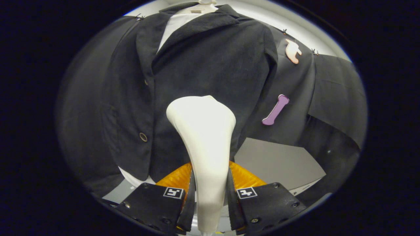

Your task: Iron the clothes twice with a garment steamer, once on the left side and once on the right side.

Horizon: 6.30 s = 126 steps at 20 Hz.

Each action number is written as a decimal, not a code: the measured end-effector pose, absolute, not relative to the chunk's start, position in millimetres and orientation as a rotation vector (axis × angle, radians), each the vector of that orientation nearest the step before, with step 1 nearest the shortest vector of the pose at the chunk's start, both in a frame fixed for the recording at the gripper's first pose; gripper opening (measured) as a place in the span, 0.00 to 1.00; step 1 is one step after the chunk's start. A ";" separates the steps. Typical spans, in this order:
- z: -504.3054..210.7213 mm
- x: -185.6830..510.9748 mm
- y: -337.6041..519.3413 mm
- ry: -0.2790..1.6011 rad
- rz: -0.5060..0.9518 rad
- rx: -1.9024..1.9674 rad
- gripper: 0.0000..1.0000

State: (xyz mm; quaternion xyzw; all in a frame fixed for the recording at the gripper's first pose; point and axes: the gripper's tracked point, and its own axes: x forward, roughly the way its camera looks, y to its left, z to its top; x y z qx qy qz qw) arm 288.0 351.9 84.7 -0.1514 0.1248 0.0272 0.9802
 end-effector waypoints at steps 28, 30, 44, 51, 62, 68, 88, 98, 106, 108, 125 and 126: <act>-10.7 279.4 347.6 0.353 0.110 -0.301 0.46; -15.0 280.2 346.8 0.361 0.105 -0.313 0.45; -84.4 282.4 330.8 0.483 0.123 -0.334 0.45; -71.2 268.2 323.0 0.445 0.175 -0.261 0.45; 46.5 222.7 321.2 0.261 0.255 -0.138 0.45; 134.9 210.6 346.1 0.148 0.304 -0.096 0.45; 389.0 215.5 533.4 -0.162 0.290 -0.198 0.45; 359.9 251.0 573.2 -0.079 0.166 -0.326 0.45; 323.6 254.5 566.4 -0.030 0.161 -0.323 0.45; 310.0 255.2 563.4 -0.013 0.158 -0.327 0.45; 185.9 259.7 542.0 0.136 0.130 -0.339 0.45; 181.4 259.6 540.1 0.139 0.130 -0.341 0.45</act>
